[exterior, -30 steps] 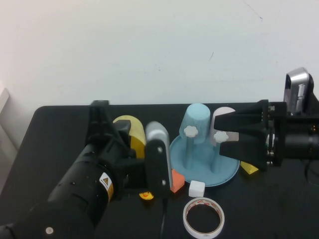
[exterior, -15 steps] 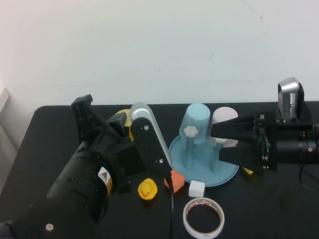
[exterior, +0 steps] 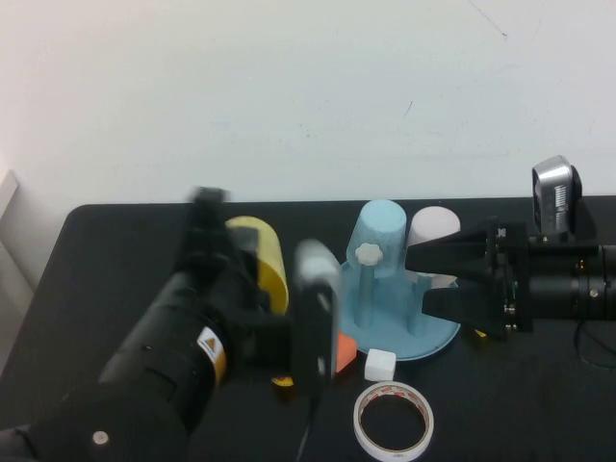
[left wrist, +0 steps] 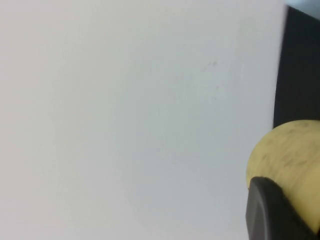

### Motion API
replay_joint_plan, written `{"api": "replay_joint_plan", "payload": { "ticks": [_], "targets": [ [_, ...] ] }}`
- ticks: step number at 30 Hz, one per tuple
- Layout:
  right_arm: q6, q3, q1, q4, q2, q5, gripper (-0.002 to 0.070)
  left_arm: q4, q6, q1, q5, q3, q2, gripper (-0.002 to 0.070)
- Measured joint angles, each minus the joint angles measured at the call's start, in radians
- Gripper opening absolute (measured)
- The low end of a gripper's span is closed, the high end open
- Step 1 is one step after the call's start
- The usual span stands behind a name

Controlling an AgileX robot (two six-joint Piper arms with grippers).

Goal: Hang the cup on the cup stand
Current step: Adjust the cup with two arms

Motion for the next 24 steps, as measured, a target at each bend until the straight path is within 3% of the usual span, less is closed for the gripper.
{"api": "replay_joint_plan", "payload": {
  "ticks": [4,7,16,24],
  "targets": [
    [0.04,-0.017,0.007,0.0,0.0,0.0,0.0693,0.002,0.313,0.0,-0.114,0.0,0.02,0.001],
    [0.047,-0.04,0.019,0.003,0.002,0.006,0.0693,0.002,0.437,0.0,-0.159,0.0,0.04,0.001],
    [0.013,-0.051,0.033,0.003,0.002,0.025,0.0693,0.004,0.51,0.0,-0.131,0.0,0.053,0.001],
    [0.011,-0.051,0.033,0.003,0.008,0.026,0.0693,0.0,0.447,0.0,-0.138,0.0,0.053,0.001]
  ]
}}
